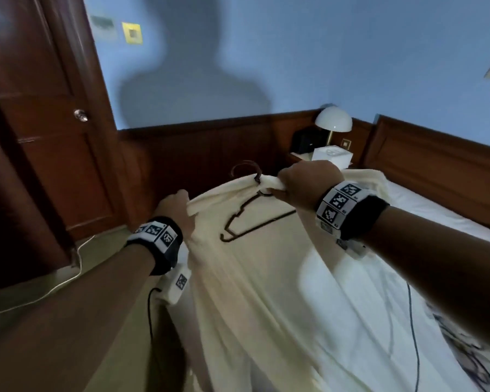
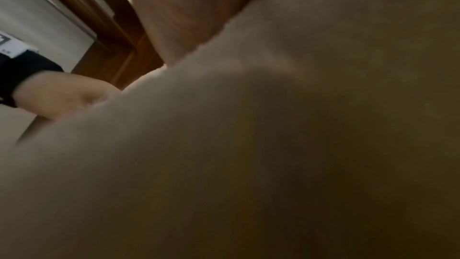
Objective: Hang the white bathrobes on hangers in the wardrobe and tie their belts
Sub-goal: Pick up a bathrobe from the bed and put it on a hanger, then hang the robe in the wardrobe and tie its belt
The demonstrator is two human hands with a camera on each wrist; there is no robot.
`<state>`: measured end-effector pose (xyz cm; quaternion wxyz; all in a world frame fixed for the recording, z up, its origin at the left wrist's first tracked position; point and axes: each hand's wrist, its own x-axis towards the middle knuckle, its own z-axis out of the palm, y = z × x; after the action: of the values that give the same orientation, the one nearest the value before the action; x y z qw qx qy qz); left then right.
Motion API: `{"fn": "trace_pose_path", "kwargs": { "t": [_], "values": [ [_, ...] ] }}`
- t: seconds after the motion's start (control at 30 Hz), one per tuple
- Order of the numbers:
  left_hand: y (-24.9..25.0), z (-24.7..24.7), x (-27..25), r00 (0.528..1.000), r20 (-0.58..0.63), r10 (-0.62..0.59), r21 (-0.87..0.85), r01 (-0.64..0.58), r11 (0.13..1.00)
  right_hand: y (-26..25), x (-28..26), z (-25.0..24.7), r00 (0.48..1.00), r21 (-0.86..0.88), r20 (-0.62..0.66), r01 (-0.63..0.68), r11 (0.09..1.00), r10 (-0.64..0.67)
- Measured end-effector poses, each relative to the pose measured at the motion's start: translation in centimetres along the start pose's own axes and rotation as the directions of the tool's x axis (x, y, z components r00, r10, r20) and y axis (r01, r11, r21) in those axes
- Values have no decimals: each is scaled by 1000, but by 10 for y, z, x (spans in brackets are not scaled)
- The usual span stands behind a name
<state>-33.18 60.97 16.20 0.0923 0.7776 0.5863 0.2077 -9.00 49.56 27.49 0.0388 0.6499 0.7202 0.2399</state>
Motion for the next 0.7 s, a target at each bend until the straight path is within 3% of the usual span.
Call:
{"fn": "trace_pose_path", "kwargs": {
  "t": [0.1,0.27,0.4,0.53,0.67,0.7],
  "values": [
    [-60,-74,60,979,-203,-10,-14,7,1000,-39,87,-32,991,33,-136,-13,999,17],
    [-177,-211,120,862,-486,-145,-150,81,985,-134,239,-112,958,86,-286,25,996,1],
    [-262,-291,134,750,-614,-246,-300,67,952,-226,336,-162,916,278,-400,121,953,0],
    [-330,-332,124,719,-655,-230,-292,40,956,-334,407,-195,868,397,-480,344,851,-127],
    [-412,-372,106,559,-754,-346,-304,170,937,-444,462,-219,825,458,-500,509,729,-262],
    [-428,-380,102,548,-760,-348,-298,181,937,-468,475,-224,822,485,-502,524,700,-268]
  ]
}}
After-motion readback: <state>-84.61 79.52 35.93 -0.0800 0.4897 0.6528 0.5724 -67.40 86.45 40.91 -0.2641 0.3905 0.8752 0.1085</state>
